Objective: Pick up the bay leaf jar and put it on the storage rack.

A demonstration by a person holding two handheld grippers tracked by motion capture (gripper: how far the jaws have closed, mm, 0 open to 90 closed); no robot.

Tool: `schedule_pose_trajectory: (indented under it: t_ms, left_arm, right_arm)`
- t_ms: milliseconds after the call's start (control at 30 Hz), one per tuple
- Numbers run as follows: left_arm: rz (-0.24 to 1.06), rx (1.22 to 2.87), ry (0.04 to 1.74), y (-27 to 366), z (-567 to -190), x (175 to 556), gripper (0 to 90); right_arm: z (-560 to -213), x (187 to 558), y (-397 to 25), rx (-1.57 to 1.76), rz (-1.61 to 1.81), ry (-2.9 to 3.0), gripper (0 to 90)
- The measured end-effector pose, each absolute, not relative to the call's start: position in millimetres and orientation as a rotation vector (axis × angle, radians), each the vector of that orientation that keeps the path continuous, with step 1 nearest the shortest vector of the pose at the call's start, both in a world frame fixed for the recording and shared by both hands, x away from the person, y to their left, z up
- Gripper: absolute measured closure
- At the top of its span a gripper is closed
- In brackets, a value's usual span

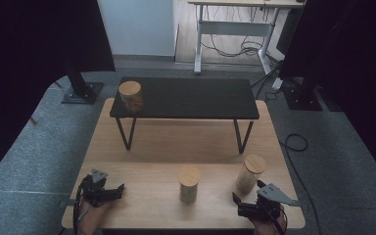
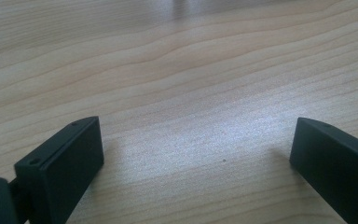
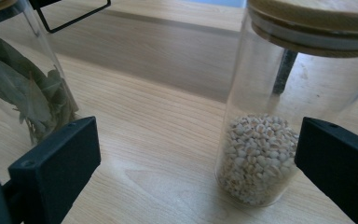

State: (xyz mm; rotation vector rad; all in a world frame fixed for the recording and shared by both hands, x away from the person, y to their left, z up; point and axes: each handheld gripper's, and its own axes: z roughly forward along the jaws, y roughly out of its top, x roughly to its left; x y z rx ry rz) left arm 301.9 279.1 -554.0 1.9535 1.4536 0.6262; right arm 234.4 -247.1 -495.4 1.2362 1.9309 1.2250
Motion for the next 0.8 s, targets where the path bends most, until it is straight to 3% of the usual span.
schedule_pose_trajectory:
  t_ms: [800]
  left_arm:
    - [0.626,1.953,1.454,279,-554,301,2.3]
  right_arm:
    - [-495,234,-226,1.177,1.278,1.966,0.0]
